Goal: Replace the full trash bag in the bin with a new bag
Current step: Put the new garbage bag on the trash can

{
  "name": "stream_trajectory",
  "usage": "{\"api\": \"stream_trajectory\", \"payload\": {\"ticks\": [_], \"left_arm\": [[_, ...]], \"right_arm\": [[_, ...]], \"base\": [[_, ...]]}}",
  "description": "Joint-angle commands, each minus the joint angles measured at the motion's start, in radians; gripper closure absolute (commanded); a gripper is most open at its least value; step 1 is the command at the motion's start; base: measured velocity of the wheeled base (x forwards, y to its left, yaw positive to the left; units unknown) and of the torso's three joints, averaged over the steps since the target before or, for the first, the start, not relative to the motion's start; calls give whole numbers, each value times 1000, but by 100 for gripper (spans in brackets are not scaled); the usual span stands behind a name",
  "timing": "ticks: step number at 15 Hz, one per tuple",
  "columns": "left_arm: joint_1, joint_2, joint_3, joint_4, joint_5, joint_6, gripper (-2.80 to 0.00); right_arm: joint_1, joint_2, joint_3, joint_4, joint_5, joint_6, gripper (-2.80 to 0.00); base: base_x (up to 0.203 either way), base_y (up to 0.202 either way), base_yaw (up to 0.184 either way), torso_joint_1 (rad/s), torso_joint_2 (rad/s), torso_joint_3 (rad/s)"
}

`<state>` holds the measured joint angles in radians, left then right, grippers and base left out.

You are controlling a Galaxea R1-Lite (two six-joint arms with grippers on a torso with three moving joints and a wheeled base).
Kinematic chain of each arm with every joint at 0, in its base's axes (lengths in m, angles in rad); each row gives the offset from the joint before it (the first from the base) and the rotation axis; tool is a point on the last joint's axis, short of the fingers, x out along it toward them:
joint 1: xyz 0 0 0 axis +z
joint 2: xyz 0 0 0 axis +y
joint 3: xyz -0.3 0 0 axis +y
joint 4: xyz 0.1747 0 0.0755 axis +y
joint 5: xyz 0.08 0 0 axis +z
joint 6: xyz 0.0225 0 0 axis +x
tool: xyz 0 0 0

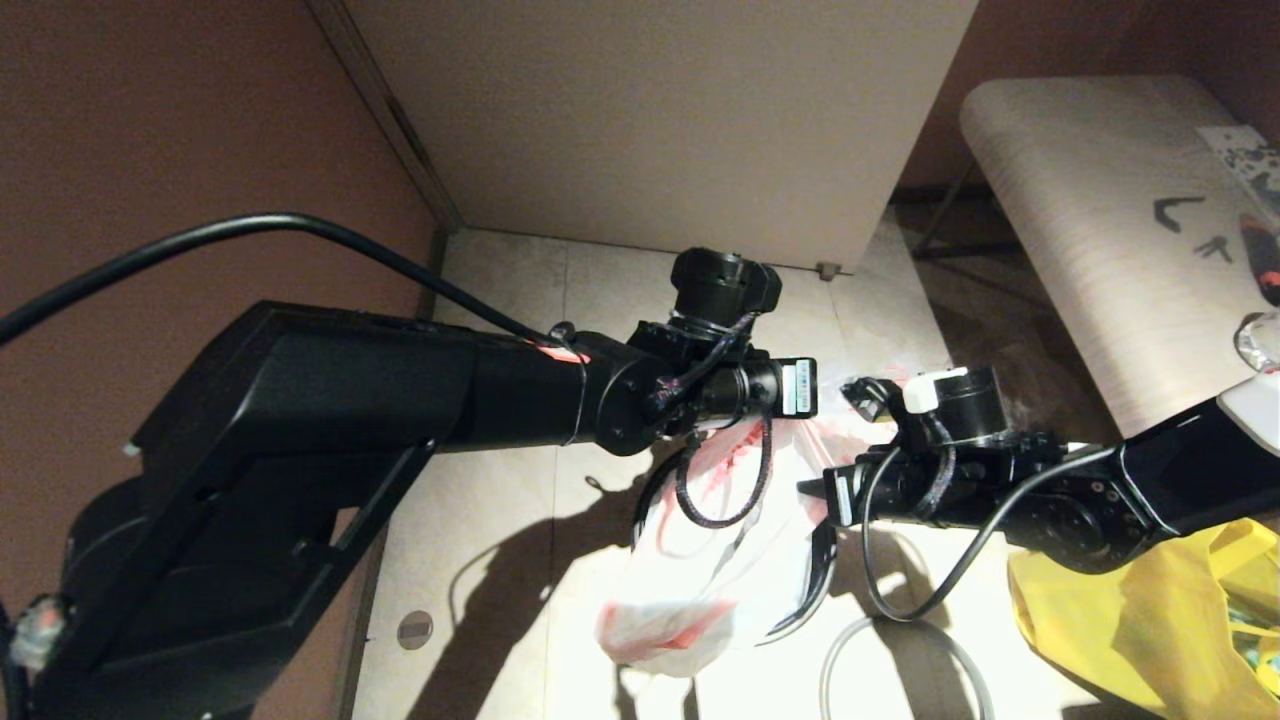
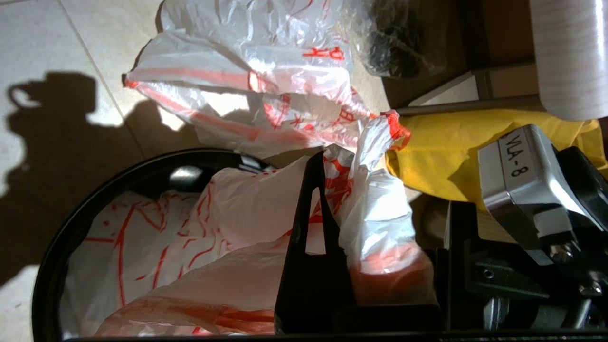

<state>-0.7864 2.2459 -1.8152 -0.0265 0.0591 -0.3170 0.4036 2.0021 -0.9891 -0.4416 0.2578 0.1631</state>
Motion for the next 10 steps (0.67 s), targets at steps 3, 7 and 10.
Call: {"api": "stream_trajectory", "payload": {"ticks": [3,7,10], "left_arm": [[24,-38,10,68,-28,0,0],[57,-74,43,118,-31,-3,-280],[62,-262,189,308,-10,-132,-280]], "right_arm": [[0,-34,19,40,-2,9,0],[21,-64,38,66,-58,62,0],[24,-66,37,25,-93,64,0]], "base": [[0,0,0,0,0,0],[0,0,0,0,0,0],[0,0,0,0,0,0]]}}
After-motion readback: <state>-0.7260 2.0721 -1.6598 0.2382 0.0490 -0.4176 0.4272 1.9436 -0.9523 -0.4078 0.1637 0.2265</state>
